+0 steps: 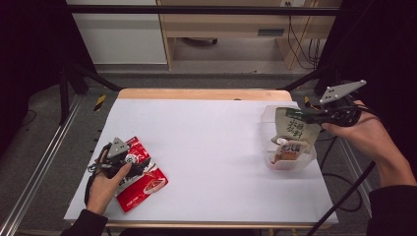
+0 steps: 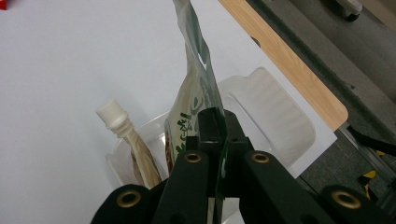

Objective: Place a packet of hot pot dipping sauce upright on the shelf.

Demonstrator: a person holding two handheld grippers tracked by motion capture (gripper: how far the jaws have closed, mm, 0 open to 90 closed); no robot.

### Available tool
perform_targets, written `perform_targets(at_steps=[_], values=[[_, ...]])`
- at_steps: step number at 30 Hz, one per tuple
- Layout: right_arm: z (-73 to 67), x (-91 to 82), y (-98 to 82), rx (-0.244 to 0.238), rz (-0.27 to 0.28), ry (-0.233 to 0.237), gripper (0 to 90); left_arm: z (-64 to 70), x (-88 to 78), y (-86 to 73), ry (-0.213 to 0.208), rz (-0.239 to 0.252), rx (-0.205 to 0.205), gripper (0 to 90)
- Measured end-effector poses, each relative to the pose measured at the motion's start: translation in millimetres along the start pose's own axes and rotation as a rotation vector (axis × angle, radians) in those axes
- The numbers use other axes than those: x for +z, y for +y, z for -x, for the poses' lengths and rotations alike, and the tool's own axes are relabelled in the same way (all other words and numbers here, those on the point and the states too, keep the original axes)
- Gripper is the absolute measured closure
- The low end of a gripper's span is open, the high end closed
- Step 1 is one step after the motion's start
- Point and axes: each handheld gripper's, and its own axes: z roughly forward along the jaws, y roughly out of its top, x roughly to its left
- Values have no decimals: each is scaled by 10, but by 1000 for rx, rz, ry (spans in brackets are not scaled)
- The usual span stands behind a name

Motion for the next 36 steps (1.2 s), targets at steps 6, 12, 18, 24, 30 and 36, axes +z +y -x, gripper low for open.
perform_targets(at_steps=[6, 12, 18, 24, 30, 36], values=[[-26, 93, 15, -4, -9, 17, 900, 7, 2, 2, -2, -1, 3, 76], [-33, 194, 17, -5, -12, 23, 900, 9, 1, 2, -2, -1, 2, 76], [-24, 245, 83, -18, -29, 16, 900, 23, -1, 9, -3, 0, 4, 76], [-22, 305, 185, -43, -39, 13, 900, 20, -4, 8, -4, 0, 3, 76], [-2, 397, 166, -45, -61, 16, 899, 15, -5, 4, -3, 2, 0, 76], [13, 475, 94, -41, -83, 25, 896, 37, 6, 6, -8, -1, 6, 76]])
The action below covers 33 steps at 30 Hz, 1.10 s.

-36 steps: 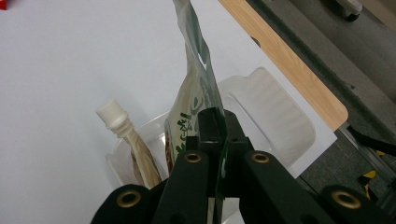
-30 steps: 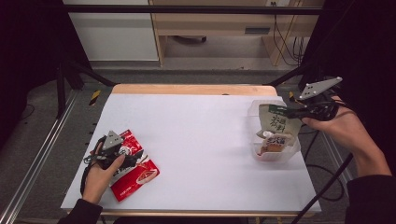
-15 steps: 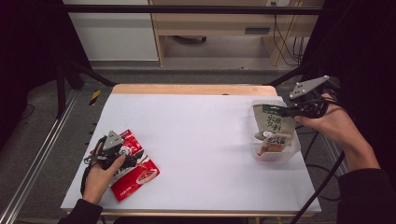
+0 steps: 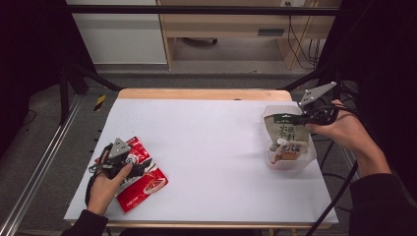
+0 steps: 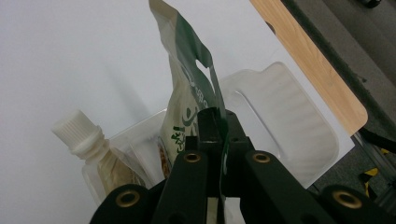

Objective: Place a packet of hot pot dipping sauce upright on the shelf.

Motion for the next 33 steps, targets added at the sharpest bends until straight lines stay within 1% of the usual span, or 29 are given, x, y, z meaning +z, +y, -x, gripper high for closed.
perform_targets(at_steps=[9, 11, 13, 16, 20, 23, 25, 26, 28, 29, 31, 33], values=[[-26, 107, -140, 27, -2, 17, 891, 0, 5, -3, -1, -4, 2, 76], [-29, 102, -160, 39, 6, 22, 888, 4, 7, -3, -2, -5, 2, 76], [-29, 89, -177, 42, 2, 22, 886, 3, 10, -2, -2, -6, 6, 76], [-29, 70, -196, 39, -5, 23, 879, 7, 9, -3, -3, -7, 4, 76], [-37, 62, -217, 38, -19, 28, 849, 5, 9, -5, -2, -9, 3, 76], [-48, 52, -231, 33, -40, 22, 799, 0, 9, -6, -2, -9, 2, 76], [-60, 40, -242, 24, -64, 9, 743, -5, 6, -6, -2, -8, 1, 76], [-67, 31, -248, 24, -64, 3, 715, -6, 4, -6, -1, -7, 0, 76], [-80, -5, -255, 15, -50, -3, 669, -8, 1, -6, -2, -5, -2, 77], [-93, -24, -254, 16, -42, -9, 632, -10, -1, -6, 0, -4, -2, 76], [-122, -62, -242, 17, -26, -33, 541, -14, -5, -5, 2, -3, -1, 76], [-153, -111, -213, 13, 1, -62, 469, -19, -9, -4, 4, -2, -2, 76]])
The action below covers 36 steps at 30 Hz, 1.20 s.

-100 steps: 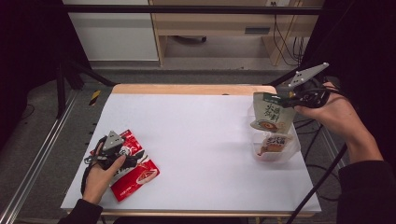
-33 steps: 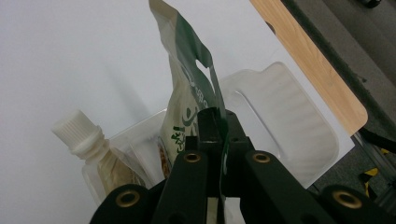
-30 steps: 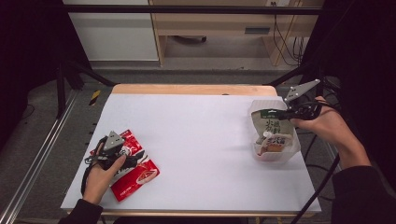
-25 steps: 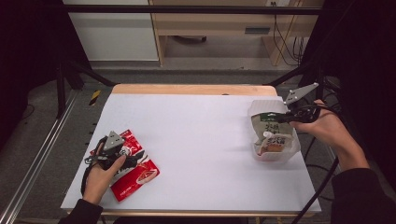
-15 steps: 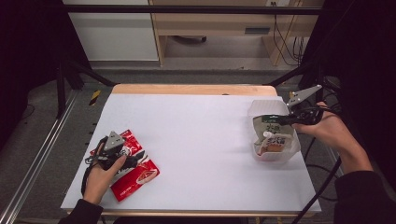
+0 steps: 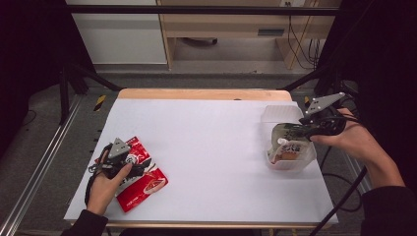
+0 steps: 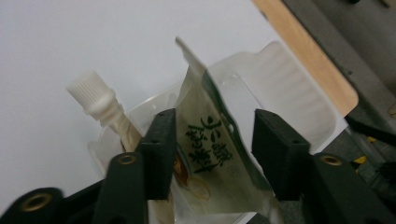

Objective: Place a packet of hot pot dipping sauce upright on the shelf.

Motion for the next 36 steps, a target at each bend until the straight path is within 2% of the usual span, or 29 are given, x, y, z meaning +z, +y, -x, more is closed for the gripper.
perform_targets(at_steps=[5, 9, 11, 16, 19, 22, 25, 30, 32, 33, 34, 36], values=[[-125, -128, 175, -3, 80, -90, 312, -18, -11, -4, 8, 0, 2, 76], [-314, -202, 368, -10, 138, -127, 245, -36, -25, -9, 12, -1, -1, 75], [-435, -200, 458, -23, 149, -133, 212, -38, -31, -9, 12, -1, -3, 75], [-797, -115, 649, -39, 208, -120, 169, -74, -72, -5, 18, 5, -2, 74], [-1030, -15, 727, -14, 241, -109, 148, -100, -99, -2, 23, 4, -5, 73], [-1258, 121, 773, -12, 273, -85, 134, -128, -127, -5, 27, 6, -16, 73], [-1464, 312, 786, 4, 277, -57, 126, -159, -158, -11, 33, 6, -27, 74], [-1738, 618, 766, 39, 282, -14, 111, -210, -207, -25, 37, -6, -37, 73], [-1828, 716, 748, 61, 301, 22, 109, -212, -225, -24, 36, -7, -36, 73], [-1828, 716, 748, 61, 301, 22, 109, -212, -225, -24, 36, -7, -36, 73], [-1919, 818, 724, 81, 314, 44, 109, -219, -245, -31, 31, -7, -36, 73], [-1977, 897, 701, 92, 308, 53, 107, -229, -261, -55, 41, -7, -36, 71]])
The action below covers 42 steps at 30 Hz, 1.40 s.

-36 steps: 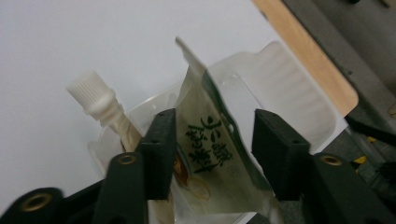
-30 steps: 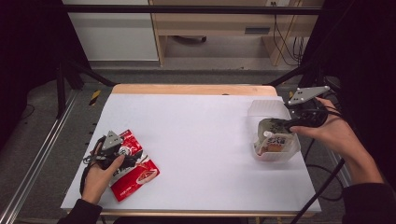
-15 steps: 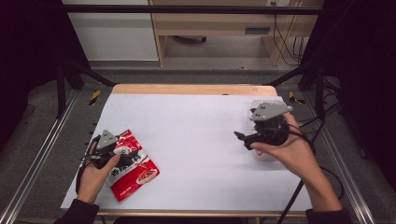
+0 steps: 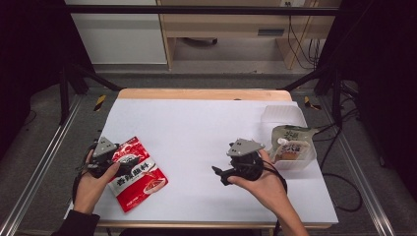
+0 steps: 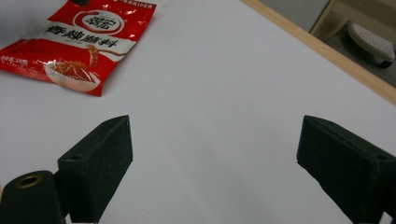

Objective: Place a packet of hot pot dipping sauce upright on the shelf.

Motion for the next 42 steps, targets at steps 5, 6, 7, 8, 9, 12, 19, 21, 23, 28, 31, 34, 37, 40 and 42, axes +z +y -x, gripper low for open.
perform_targets(at_steps=[5, 6, 7, 8, 9, 12, 19, 21, 23, 28, 31, 34, 37, 40, 42], values=[[-101, 154, -169, 27, -8, -5, 118, -63, -43, -77, 24, -5, -11, 71], [-117, 182, -203, 32, -14, -8, 118, -81, -55, -84, 23, -6, -16, 71], [-131, 209, -238, 26, -23, -18, 119, -101, -71, -90, 24, -6, -24, 71], [-145, 243, -277, 30, -33, -25, 121, -114, -81, -91, 27, -5, -27, 73], [-153, 261, -299, 35, -36, -28, 130, -130, -97, -89, 25, -11, -29, 73], [-164, 301, -364, 46, -50, -37, 142, -182, -145, -80, 22, -17, -40, 73], [-140, 300, -491, 99, -42, -60, 158, -404, -266, -112, 49, -31, -33, 85], [-146, 296, -507, 93, -43, -64, 158, -444, -280, -127, 57, -35, -31, 87], [-151, 307, -550, 86, -53, -78, 157, -542, -298, -188, 77, -36, -40, 89], [-131, 323, -572, 99, -53, -88, 155, -669, -274, -291, 77, -66, -45, 88], [-139, 332, -581, 94, -63, -90, 155, -744, -273, -341, 82, -73, -61, 89], [-132, 344, -590, 95, -71, -94, 155, -794, -273, -387, 79, -78, -72, 116], [-134, 350, -592, 94, -73, -93, 155, -814, -244, -417, 72, -88, -76, 127], [-150, 368, -592, 89, -80, -89, 155, -828, -195, -451, 56, -106, -70, 156], [-154, 375, -591, 86, -85, -84, 155, -832, -161, -473, 52, -126, -67, 163]])
